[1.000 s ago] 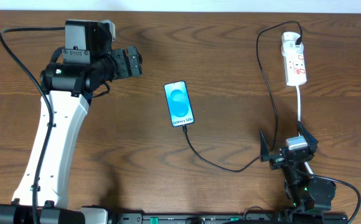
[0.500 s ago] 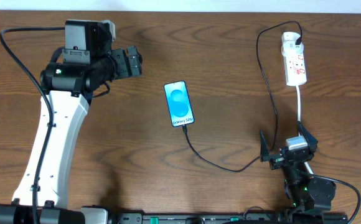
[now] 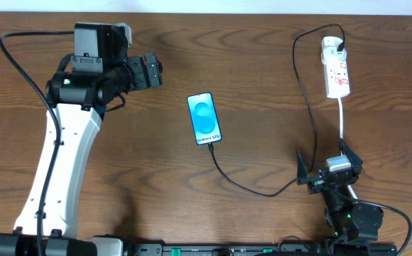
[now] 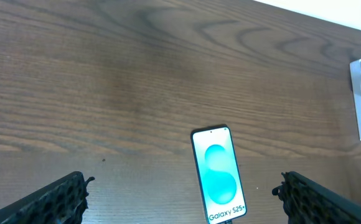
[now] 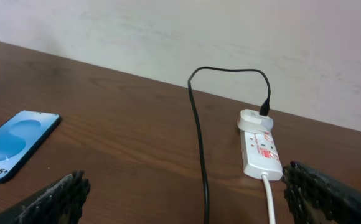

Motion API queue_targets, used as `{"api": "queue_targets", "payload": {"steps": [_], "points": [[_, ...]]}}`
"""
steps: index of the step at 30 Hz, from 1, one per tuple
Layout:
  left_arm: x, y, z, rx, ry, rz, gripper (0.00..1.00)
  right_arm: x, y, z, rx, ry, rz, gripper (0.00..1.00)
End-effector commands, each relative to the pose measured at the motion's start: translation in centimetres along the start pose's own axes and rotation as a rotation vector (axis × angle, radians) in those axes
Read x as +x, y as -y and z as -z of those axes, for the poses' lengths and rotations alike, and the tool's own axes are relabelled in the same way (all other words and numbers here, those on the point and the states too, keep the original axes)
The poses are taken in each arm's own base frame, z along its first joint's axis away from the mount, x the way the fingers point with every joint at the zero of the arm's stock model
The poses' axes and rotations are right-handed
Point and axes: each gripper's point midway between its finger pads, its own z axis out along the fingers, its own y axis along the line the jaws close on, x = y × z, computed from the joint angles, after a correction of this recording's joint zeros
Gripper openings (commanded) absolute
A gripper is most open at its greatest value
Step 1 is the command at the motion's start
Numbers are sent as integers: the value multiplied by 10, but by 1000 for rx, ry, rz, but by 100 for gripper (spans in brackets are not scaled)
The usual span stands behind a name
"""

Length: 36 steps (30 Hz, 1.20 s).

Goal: Plug charger to phone and switch on socket

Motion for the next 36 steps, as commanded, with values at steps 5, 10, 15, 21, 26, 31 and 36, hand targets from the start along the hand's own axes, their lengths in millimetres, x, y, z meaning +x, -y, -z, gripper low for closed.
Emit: {"api": "queue_targets", "payload": {"steps": [5,10,15,21,26,31,36], "points": [[-5,-10,32,-59,148,-90,99,0,-1,0,-1,5,8,99],[6,-11,43,-19,317,-120,99,0,-1,0,-1,5,8,99],[48,-21,54,-8,481,-242,99,0,-1,0,-1,5,8,99],[85,-43,62,-44,547,-226,99,0,-1,0,-1,5,8,99],[106,-57,67,-67,620,-218,99,0,-1,0,-1,5,8,99],[127,-72,64,-110,683,-208,99,0,-1,0,-1,5,8,99],[140,-77,61,-106,752,-220,100,0,-1,0,-1,5,8,99]]}}
